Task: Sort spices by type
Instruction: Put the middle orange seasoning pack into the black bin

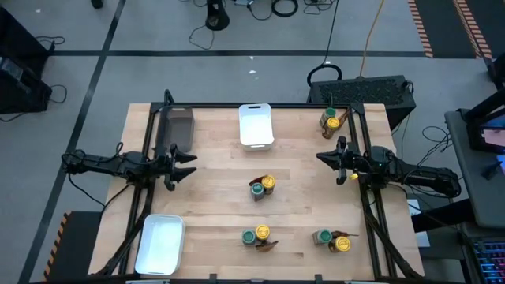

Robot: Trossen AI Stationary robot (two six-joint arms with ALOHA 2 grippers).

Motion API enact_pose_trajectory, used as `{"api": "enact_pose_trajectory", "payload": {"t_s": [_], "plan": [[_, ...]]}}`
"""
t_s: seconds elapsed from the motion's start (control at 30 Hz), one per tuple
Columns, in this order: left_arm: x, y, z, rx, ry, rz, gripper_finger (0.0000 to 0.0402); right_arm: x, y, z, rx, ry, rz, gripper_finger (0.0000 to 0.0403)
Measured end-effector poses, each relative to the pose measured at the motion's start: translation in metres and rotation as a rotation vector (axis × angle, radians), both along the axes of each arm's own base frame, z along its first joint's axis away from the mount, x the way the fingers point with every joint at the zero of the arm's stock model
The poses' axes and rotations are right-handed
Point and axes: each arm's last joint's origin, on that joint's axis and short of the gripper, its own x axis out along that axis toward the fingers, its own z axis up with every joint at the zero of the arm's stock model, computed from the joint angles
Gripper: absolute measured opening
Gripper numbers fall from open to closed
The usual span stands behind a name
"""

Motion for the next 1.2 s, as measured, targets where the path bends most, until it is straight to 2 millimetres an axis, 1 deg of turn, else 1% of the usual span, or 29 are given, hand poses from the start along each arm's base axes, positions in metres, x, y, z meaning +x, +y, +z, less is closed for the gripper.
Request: {"api": "enact_pose_trajectory", "payload": {"t_s": [0.07,0.13,0.3,0.37,0.47,0.57,0.67,0.8,0.87,0.93,1.03,1.13,1.2], "plan": [[0.0,0.0,0.0,0.0,0.0,0.0,0.0258,-0.001,-0.002,0.001,-0.002,-0.013,-0.067,0.0],[0.0,0.0,0.0,0.0,0.0,0.0,0.0258,-0.001,-0.003,0.005,0.044,-0.061,-0.108,0.0],[0.0,0.0,0.0,0.0,-0.001,0.0,0.0258,-0.002,-0.003,0.011,0.252,-0.19,-0.089,0.0],[0.0,0.0,0.001,-0.001,-0.009,0.008,0.0258,-0.002,-0.002,0.015,0.26,-0.232,-0.04,0.0],[0.0,0.001,0.004,-0.009,-0.04,0.033,0.0258,-0.004,0.0,0.027,0.247,-0.345,0.021,0.0],[0.0,0.001,0.005,-0.01,-0.047,0.032,0.0258,-0.006,-0.001,0.045,0.284,-0.445,-0.046,0.0],[-0.001,0.001,0.006,-0.031,-0.067,0.017,0.0258,-0.005,-0.002,0.066,0.272,-0.451,-0.089,0.0],[-0.002,0.0,0.015,-0.05,-0.155,0.0,0.0258,0.011,-0.003,0.095,0.235,-0.382,-0.108,0.0],[-0.003,0.0,0.02,-0.054,-0.198,-0.007,0.0258,0.025,-0.005,0.109,0.217,-0.337,-0.113,0.0],[-0.004,0.0,0.026,-0.033,-0.2,-0.034,0.0258,0.04,-0.007,0.12,0.179,-0.28,-0.12,0.0],[-0.005,-0.002,0.043,0.013,-0.224,-0.099,0.0258,0.063,-0.008,0.14,0.103,-0.228,-0.085,0.0],[-0.001,-0.003,0.055,0.036,-0.172,-0.111,0.0258,0.083,-0.009,0.158,0.061,-0.178,-0.064,0.0],[0.003,-0.004,0.072,0.041,-0.17,-0.11,0.0258,0.095,-0.009,0.166,0.046,-0.129,-0.058,0.0]]}}
